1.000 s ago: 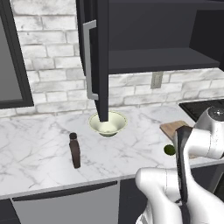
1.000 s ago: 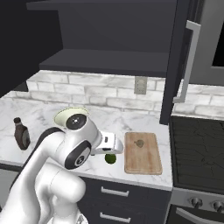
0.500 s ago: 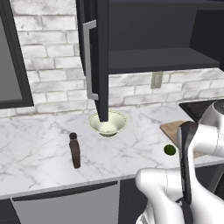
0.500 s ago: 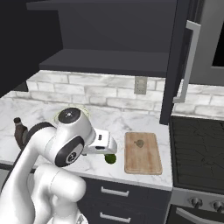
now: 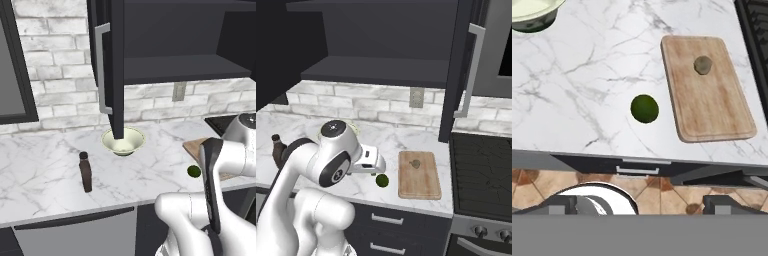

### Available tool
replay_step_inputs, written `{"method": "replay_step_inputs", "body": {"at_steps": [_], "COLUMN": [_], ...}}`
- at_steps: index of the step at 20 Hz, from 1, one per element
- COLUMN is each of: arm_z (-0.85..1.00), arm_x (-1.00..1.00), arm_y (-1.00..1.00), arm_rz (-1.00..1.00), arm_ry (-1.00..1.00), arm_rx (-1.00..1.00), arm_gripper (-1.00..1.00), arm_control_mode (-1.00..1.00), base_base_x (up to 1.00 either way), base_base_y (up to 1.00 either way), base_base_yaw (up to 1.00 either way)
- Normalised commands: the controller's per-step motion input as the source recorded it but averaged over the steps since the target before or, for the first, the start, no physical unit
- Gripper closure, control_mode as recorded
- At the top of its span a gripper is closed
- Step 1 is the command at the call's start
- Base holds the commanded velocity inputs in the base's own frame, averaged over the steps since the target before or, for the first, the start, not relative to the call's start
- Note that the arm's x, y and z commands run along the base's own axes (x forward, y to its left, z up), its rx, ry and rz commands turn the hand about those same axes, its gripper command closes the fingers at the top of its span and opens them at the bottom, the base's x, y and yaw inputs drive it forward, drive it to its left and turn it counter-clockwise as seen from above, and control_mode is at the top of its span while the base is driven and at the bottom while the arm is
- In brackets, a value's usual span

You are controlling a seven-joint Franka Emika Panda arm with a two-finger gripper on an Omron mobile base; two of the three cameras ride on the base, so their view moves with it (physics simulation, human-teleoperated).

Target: Open the cabinet. Place the bowl and condiment on the counter. Then place the lime and garlic on the cutting board.

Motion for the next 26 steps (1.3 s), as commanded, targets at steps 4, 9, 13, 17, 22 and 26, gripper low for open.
{"method": "replay_step_inputs", "body": {"at_steps": [4, 9, 13, 17, 22, 26], "arm_z": [-0.41, -0.44, -0.29, -0.23, -0.23, -0.34], "arm_x": [0.05, 0.15, 0.05, 0.00, 0.00, 0.00], "arm_y": [0.05, 0.07, 0.09, 0.07, 0.01, 0.06], "arm_rz": [0.00, 0.00, 0.00, 0.01, 0.01, 0.03], "arm_ry": [-0.05, -0.06, -0.08, -0.07, -0.08, -0.09], "arm_rx": [-0.07, -0.07, -0.04, -0.04, -0.04, -0.04], "arm_gripper": [-1.00, -1.00, -1.00, -1.00, -1.00, -1.00], "arm_control_mode": [-1.00, -1.00, -1.00, -1.00, -1.00, -1.00], "base_base_x": [0.00, 0.00, 0.00, 0.00, 0.00, 0.00], "base_base_y": [0.00, 0.00, 0.00, 0.00, 0.00, 0.00], "base_base_yaw": [0.00, 0.00, 0.00, 0.00, 0.00, 0.00]}}
